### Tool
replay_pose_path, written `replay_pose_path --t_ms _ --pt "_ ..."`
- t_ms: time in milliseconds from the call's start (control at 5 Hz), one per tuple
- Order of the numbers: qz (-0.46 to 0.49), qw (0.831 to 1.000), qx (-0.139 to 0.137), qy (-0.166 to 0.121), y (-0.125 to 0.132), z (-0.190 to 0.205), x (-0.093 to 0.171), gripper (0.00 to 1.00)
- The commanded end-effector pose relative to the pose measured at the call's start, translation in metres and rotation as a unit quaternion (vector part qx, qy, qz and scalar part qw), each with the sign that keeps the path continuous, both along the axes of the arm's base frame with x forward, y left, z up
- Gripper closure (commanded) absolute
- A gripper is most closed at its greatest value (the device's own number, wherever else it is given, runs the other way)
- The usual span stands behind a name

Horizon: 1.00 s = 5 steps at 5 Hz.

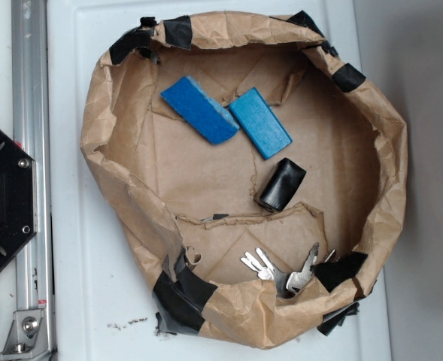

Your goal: Grab the blue sponge.

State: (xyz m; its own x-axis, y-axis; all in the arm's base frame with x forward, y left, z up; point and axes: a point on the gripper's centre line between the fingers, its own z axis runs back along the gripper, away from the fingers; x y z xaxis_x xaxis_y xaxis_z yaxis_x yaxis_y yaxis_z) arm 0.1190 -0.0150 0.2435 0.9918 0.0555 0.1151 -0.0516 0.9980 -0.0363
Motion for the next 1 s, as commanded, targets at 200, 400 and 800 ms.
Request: replay_pose_path --t_ms 200,400,800 --pt "-0.078 0.993 0.058 -0.072 0.047 -0.010 0.050 0.00" --pt "-0.165 0.984 0.041 -0.046 0.058 -0.041 0.107 0.00" --pt "-0.232 0.969 0.069 0.041 0.066 -0.137 0.155 0.00"
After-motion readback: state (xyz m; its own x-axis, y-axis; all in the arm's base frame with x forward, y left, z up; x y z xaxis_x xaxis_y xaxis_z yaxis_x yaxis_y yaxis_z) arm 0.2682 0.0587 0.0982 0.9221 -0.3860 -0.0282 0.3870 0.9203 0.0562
